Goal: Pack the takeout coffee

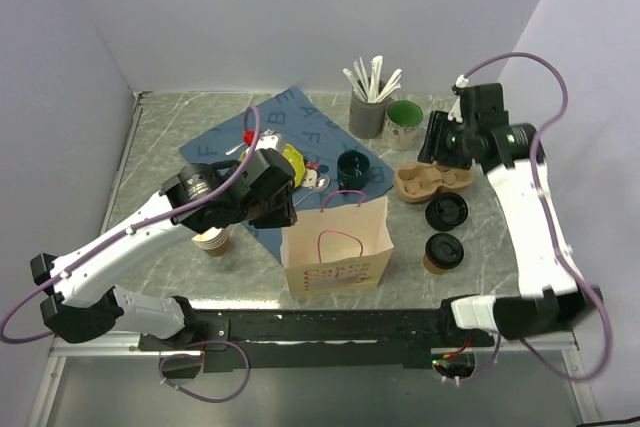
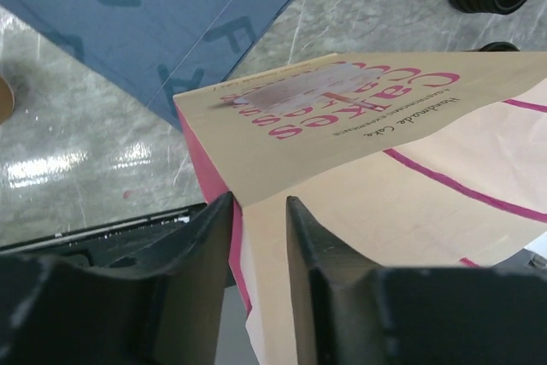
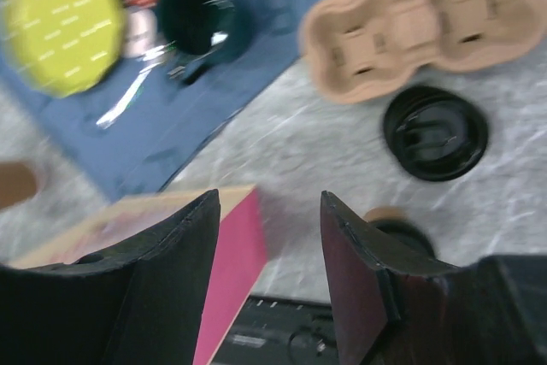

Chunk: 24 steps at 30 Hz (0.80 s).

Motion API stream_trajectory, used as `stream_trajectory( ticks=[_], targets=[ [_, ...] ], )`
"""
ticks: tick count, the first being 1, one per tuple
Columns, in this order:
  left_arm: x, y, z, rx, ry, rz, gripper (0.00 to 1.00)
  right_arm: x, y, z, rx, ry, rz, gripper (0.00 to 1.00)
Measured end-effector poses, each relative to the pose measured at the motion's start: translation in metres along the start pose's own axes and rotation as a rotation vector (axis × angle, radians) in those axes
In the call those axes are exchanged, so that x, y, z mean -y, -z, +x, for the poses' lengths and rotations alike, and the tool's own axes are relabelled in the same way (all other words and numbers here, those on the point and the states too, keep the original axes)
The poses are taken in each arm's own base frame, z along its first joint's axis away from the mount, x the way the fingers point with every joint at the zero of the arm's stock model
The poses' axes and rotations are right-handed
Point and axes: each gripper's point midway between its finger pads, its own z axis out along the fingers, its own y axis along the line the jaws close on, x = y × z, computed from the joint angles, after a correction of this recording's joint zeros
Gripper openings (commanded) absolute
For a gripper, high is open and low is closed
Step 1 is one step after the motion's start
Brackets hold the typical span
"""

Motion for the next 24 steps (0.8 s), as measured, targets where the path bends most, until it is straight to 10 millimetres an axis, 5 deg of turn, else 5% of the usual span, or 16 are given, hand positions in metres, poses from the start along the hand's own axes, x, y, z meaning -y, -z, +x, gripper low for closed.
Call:
stream_trajectory(
  ticks=[7,11,24],
  targets=[
    [0.008,-0.002,-0.007,0.028,-0.051,0.038,0.34,0.062,-0.084,-0.002,-0.174,-0.015,0.18,0.64],
    [0.009,-0.004,-0.007,0.031,-0.074,0.045,0.55,0.082,-0.121,0.014,-0.29,-0.011,0.242,0.66],
    [0.007,0.007,-0.004,0.02,-0.096,0.08,0.99,0.107,-0.181,0.025,-0.404,0.102,0.239,0.68]
  ],
)
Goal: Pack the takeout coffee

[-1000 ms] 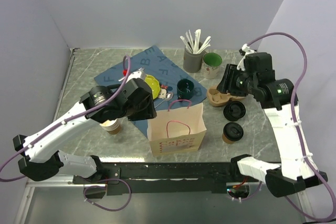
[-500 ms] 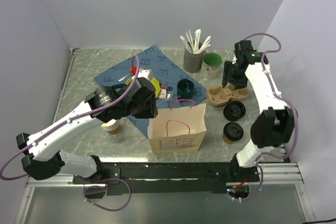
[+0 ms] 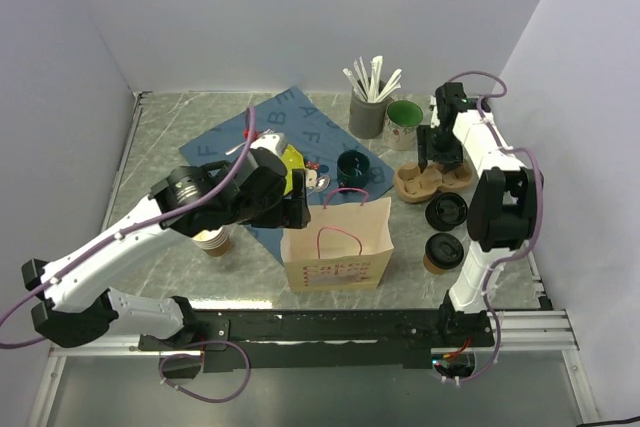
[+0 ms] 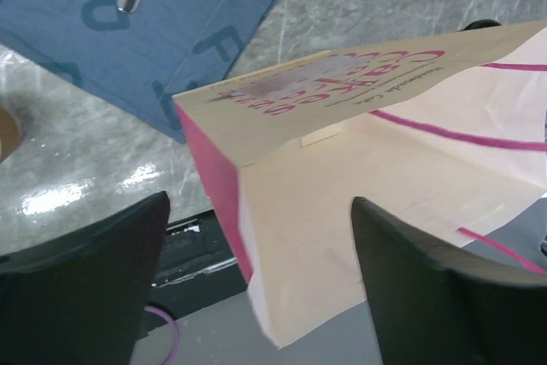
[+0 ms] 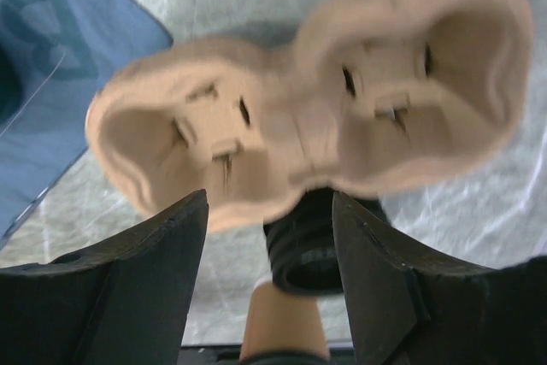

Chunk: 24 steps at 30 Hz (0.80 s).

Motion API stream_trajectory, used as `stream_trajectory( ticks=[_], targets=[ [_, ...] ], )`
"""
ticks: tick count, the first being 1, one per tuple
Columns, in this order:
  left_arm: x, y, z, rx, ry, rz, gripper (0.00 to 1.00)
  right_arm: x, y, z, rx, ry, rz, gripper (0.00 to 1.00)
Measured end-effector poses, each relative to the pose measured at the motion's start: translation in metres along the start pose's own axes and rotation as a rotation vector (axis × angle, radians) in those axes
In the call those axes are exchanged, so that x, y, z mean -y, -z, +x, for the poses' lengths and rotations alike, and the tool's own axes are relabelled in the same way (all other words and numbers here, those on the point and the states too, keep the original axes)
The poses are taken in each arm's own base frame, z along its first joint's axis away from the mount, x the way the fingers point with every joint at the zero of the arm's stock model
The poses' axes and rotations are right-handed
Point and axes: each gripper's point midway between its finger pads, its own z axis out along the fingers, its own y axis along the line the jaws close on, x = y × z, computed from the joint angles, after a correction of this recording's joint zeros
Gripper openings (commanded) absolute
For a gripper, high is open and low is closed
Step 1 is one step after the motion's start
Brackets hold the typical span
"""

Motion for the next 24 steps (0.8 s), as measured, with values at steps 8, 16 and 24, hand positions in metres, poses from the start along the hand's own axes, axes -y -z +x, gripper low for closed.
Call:
stream_trajectory(
  ticks=[8,16,24],
  targets=[
    [-0.014,0.031,-0.008,0.075,0.027,0.019,0.97,0.003,-0.029,0.001,-0.061,0.09,-0.003,0.68],
    [-0.029,0.05,-0.007,0.13,0.064,0.047,0.97,0.012,-0.031,-0.001,-0.055,0.095,-0.028,0.66],
    [-0.027,0.034,-0.004,0.096,0.049,0.008,0.97,0.011,-0.031,-0.003,-0.044,0.108,-0.053,0.64]
  ],
)
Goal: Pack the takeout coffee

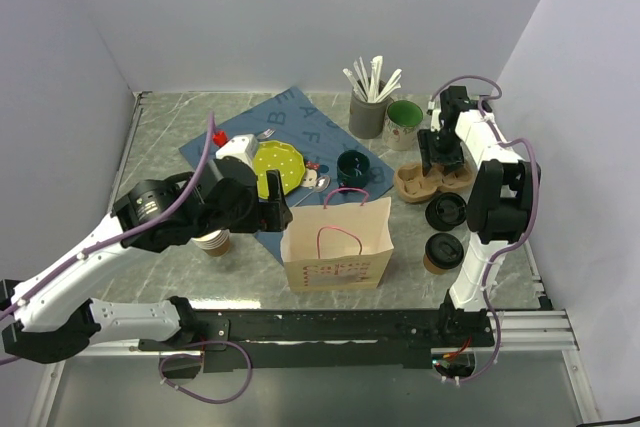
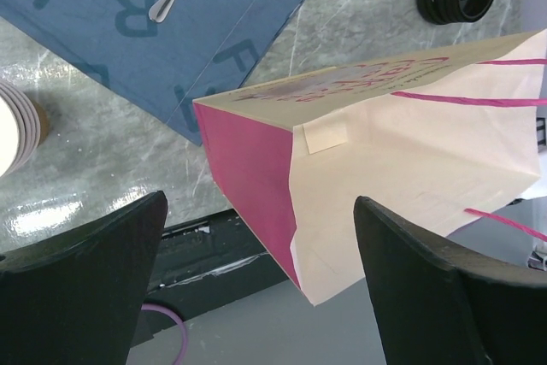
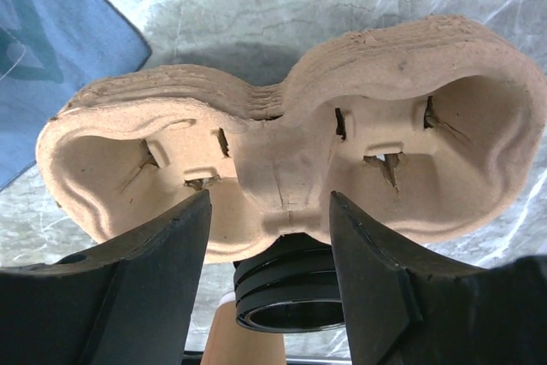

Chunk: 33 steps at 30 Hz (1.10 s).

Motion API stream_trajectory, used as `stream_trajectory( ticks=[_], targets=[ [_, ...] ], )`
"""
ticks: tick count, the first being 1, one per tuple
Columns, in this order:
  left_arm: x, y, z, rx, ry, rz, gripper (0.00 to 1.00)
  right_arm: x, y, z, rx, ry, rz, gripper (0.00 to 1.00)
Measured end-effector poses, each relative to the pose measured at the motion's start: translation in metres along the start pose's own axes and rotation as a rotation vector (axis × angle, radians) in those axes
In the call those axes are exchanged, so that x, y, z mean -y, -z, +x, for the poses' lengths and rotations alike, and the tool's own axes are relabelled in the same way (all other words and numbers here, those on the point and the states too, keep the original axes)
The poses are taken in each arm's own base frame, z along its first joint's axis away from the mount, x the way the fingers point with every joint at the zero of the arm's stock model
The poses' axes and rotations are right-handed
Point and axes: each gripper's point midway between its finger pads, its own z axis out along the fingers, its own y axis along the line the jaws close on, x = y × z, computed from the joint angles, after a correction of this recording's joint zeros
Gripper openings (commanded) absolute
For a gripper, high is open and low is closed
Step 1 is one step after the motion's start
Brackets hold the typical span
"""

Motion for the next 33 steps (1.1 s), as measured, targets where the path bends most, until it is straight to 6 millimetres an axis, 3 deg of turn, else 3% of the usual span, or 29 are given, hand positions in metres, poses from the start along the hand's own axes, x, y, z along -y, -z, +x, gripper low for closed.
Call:
stream_trajectory(
  ticks=[20,33],
  targets=[
    [-0.002,-0.001,-0.003,0.015,0.0,-0.015,0.97,0.003,-0.011,0.001,-0.016,-0.016,-0.045,0.65],
    [-0.003,-0.001,-0.003,0.017,-0.004,-0.018,0.97,0.003,-0.01,-0.005,-0.005,-0.011,-0.043,0.6]
  ],
)
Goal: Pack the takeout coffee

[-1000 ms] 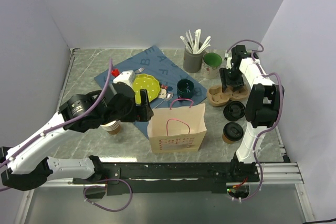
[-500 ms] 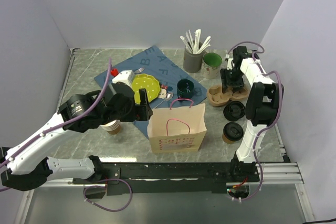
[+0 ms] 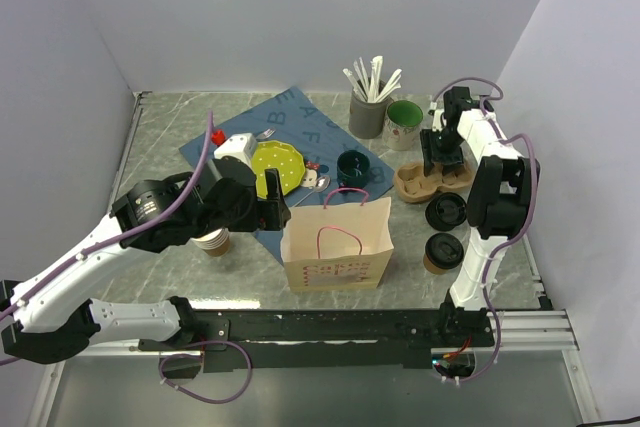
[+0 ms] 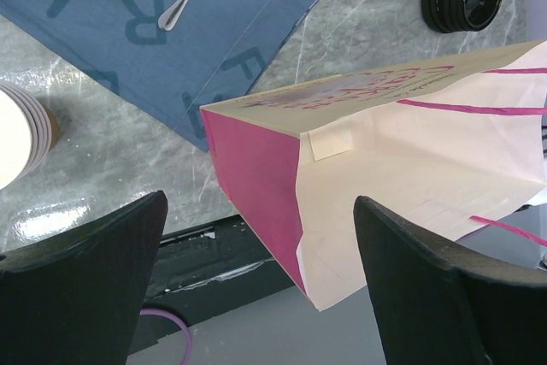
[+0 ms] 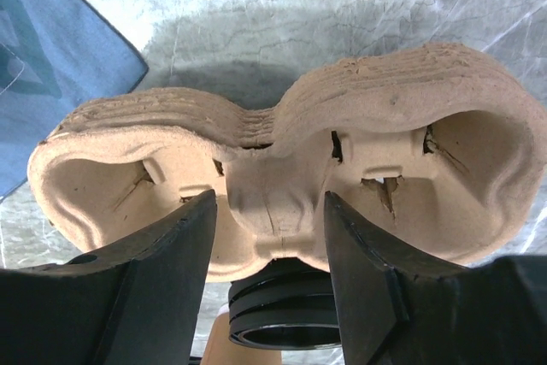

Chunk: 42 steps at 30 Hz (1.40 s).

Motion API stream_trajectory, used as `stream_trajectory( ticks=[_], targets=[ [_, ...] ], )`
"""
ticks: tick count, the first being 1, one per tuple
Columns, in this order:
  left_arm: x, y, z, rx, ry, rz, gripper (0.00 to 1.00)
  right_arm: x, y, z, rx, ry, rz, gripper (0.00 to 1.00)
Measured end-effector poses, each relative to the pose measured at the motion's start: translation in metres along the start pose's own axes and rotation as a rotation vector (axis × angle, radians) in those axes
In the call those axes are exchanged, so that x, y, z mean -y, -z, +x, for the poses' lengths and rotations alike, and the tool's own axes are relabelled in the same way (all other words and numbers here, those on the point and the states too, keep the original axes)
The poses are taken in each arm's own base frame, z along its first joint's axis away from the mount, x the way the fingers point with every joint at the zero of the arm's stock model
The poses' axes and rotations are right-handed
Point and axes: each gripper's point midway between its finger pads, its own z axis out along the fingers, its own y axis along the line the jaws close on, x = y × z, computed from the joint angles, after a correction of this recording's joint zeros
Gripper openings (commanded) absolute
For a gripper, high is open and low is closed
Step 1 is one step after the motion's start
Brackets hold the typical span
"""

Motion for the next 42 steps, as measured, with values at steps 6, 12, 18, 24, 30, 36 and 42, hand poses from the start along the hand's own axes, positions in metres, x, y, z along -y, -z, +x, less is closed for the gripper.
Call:
stream_trajectory(
  ticks=[6,12,18,24,30,36,42],
  targets=[
    [-0.001,-0.0006,-0.0008,0.004,-0.012,-0.005,0.97,0.0003,-0.0018,0.0004,-0.005,-0.001,0.0,0.6],
    [-0.0012,-0.0015,-0.001,0.005,-0.015,-0.009,0.97,0.0003,-0.0021,0.0004,-0.005,-0.001,0.0,0.57],
    [-0.0002,-0.0031,-0.0021,0.005,-0.017,-0.014,0.97,0.0013,-0.0022,0.0006,-0.005,-0.003,0.0,0.54],
    [0.0021,-0.0016,-0.0075,0.017,-0.015,-0.011,0.97,0.0019,-0.0016,-0.0001,-0.003,-0.006,-0.002,0.51],
    [0.0021,-0.0009,-0.009,0.021,-0.019,-0.01,0.97,0.0018,0.0019,-0.005,0.011,-0.004,-0.004,0.42],
    [0.0019,-0.0009,-0.0091,0.021,-0.025,-0.009,0.97,0.0022,0.0048,-0.0084,0.02,-0.003,-0.002,0.39],
    [0.0018,-0.0009,-0.0092,0.021,-0.024,-0.01,0.97,0.0022,0.0048,-0.0082,0.019,-0.003,-0.002,0.52]
  ],
)
